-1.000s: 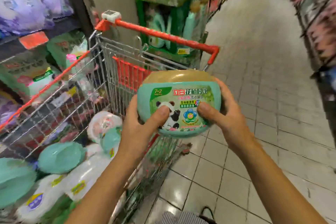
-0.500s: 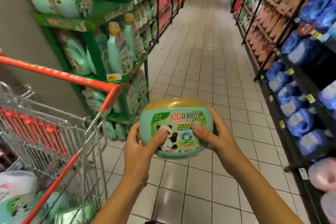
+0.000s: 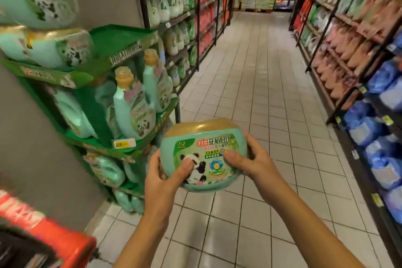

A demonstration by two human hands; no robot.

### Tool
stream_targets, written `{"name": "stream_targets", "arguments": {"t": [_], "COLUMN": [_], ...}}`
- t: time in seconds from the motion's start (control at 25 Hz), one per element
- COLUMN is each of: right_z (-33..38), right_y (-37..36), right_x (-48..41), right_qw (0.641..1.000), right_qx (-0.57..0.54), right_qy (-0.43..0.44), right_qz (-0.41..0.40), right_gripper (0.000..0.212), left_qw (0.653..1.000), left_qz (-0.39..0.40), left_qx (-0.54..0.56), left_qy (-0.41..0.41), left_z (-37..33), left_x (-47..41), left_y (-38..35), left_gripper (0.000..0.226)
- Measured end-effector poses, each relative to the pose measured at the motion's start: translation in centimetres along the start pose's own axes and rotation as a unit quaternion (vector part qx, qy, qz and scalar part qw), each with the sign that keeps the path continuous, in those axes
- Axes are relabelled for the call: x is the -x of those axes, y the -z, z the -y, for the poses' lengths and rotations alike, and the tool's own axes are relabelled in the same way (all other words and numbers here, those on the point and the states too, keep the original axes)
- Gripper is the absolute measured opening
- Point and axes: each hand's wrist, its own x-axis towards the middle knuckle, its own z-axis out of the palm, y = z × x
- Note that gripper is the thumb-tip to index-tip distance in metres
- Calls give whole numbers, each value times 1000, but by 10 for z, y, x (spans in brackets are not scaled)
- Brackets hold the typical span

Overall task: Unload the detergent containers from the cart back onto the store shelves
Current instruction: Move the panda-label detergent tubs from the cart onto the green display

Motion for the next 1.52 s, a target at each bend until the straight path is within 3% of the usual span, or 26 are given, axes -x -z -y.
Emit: {"name": "stream_targets", "arguments": {"t": [0.28,0.52,0.92,1.04,1.12,1.2,1.28,1.36,1.52], "right_z": [0,5,67,78,84,90,92,90,78], "right_y": [15,20,-37,-76,-103,-129,-150,-168,-190], "right_x": [-145,-293,-525,-577,-605,-631,-656,-681,-722], "right_qw": [998,983,920,889,871,856,847,839,824], "right_qx": [-10,-25,-23,-28,-24,-12,5,26,53], "right_qy": [-4,22,93,127,140,140,138,141,143], "right_qz": [68,181,381,439,471,498,513,525,546], "right_gripper": [75,74,63,61,71,79,69,61,68], "left_qw": [999,990,949,936,928,918,912,911,903], "left_qz": [-50,-129,-244,-249,-249,-255,-262,-280,-319], "left_qx": [12,-8,-114,-152,-184,-222,-248,-247,-262], "left_qy": [0,-51,-164,-194,-207,-207,-193,-172,-116], "left_z": [6,4,-69,-90,-104,-117,-124,-125,-122], "left_x": [-113,-223,-387,-428,-451,-473,-491,-507,-525], "left_y": [-24,-47,-38,-13,7,25,40,55,72], "left_gripper": [91,76,95,92,86,77,73,75,79]}}
